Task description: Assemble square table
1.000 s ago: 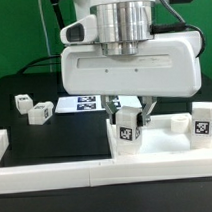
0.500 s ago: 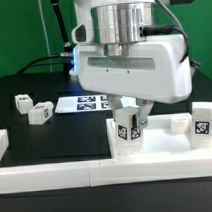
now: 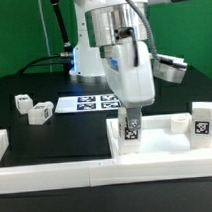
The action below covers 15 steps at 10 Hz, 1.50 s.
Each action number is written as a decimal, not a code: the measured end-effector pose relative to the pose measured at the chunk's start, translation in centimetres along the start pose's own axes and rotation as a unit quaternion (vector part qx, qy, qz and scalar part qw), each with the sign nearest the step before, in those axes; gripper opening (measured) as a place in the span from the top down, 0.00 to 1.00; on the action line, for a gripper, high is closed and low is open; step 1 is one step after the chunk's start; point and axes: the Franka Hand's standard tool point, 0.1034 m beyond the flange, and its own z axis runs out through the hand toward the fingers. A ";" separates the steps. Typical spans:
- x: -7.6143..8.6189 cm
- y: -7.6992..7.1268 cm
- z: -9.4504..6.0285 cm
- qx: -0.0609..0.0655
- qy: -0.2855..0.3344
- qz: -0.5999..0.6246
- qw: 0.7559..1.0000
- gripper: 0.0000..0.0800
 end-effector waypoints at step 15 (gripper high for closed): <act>0.8 -0.4 -0.7 -0.031 0.022 -0.698 0.715 0.19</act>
Offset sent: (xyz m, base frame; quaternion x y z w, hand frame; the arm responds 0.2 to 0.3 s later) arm -0.0058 0.0002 -0.0065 0.0026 -0.0010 -0.2873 0.9578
